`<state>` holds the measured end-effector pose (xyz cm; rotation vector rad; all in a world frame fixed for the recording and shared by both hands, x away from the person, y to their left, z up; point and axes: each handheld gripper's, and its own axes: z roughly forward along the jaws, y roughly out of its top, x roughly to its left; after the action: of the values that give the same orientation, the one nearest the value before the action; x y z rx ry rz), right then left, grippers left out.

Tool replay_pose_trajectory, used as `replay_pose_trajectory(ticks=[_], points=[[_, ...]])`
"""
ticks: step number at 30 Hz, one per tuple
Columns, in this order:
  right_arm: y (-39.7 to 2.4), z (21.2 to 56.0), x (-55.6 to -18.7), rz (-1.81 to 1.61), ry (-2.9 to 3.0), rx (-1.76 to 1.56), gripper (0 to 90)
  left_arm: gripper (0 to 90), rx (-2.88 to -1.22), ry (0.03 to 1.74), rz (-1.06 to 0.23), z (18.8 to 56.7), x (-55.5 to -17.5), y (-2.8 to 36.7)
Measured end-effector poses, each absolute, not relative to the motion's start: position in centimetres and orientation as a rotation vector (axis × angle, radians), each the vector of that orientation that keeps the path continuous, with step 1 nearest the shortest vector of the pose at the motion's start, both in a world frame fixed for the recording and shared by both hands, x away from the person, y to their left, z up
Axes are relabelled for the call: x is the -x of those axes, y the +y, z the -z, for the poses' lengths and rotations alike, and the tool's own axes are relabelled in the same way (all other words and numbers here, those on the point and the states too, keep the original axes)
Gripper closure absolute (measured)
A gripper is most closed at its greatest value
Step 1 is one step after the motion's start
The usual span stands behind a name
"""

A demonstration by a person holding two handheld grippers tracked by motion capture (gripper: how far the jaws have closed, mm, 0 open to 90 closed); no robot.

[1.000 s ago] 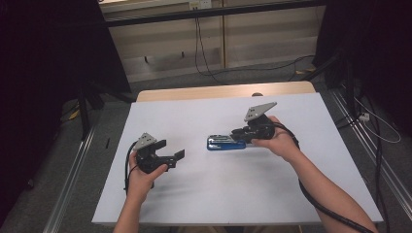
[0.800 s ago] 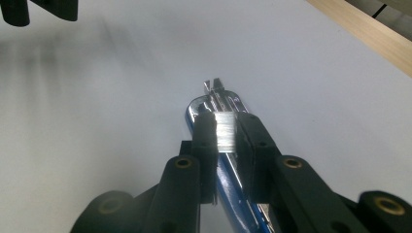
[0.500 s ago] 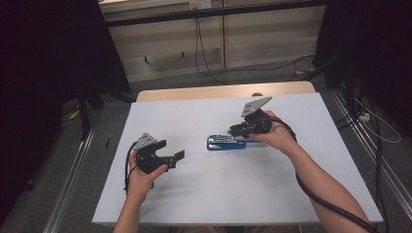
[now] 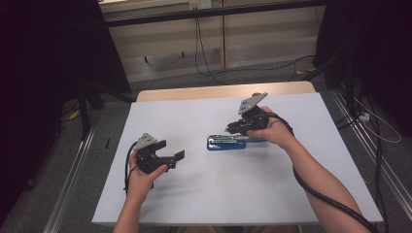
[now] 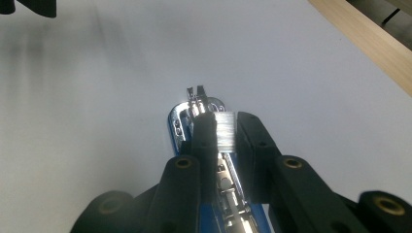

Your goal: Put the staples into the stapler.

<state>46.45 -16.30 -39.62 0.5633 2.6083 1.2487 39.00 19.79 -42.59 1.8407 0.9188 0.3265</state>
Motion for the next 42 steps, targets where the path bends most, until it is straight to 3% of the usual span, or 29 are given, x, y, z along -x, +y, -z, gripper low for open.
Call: replay_pose_trajectory(ticks=[42], points=[[-13.9,40.5,-48.3,-1.237,2.678,-0.487,79.1,8.9,-1.863,0.918,-0.33,42.9,-39.1,19.6]])
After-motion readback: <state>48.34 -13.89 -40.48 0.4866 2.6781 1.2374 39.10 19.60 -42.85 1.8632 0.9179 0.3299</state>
